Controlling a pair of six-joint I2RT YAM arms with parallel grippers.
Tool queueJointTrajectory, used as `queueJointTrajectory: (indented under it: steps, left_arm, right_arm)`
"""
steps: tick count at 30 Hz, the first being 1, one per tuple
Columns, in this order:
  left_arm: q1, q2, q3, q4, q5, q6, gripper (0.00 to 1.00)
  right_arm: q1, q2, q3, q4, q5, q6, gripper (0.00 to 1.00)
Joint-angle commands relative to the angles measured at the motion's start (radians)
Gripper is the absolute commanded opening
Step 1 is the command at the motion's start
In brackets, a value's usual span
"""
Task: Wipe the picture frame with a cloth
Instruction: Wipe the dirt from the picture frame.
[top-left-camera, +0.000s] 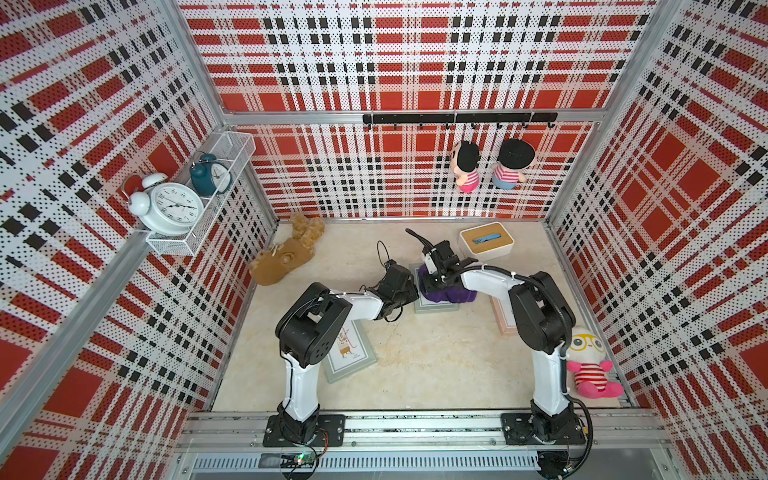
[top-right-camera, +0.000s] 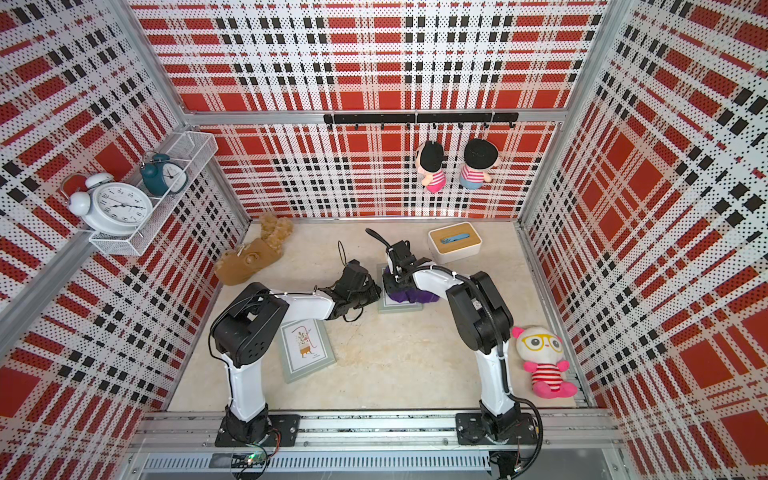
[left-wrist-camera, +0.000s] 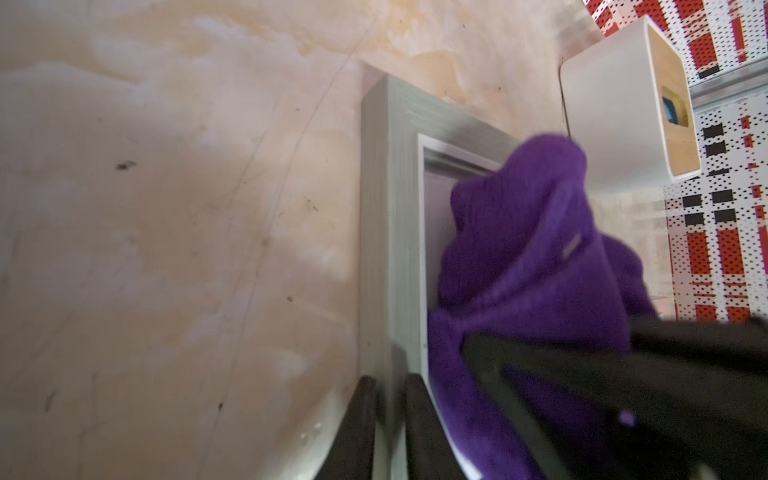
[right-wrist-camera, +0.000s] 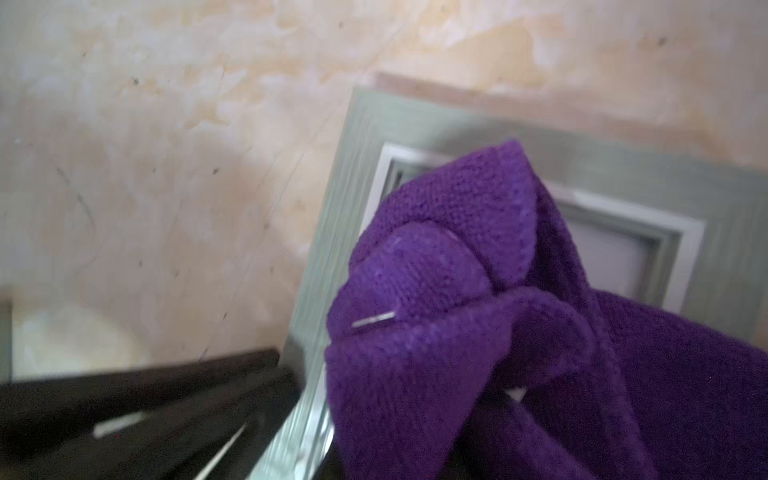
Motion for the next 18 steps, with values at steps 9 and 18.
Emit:
queueJointTrajectory:
  steps: [9,18]
  left_arm:
    - [-0.003,0.068,-0.063,-0.139,0.023,0.001,0.17]
    - [-0.003,0.07,-0.06,-0.136,0.034,0.014,0.17]
  right_arm:
    - [-0.03,0.215,0.319,-0.211,0.141,0.071,0.0]
    - [0.025,0.148,0.147,-0.19,0.03,0.016,0.0]
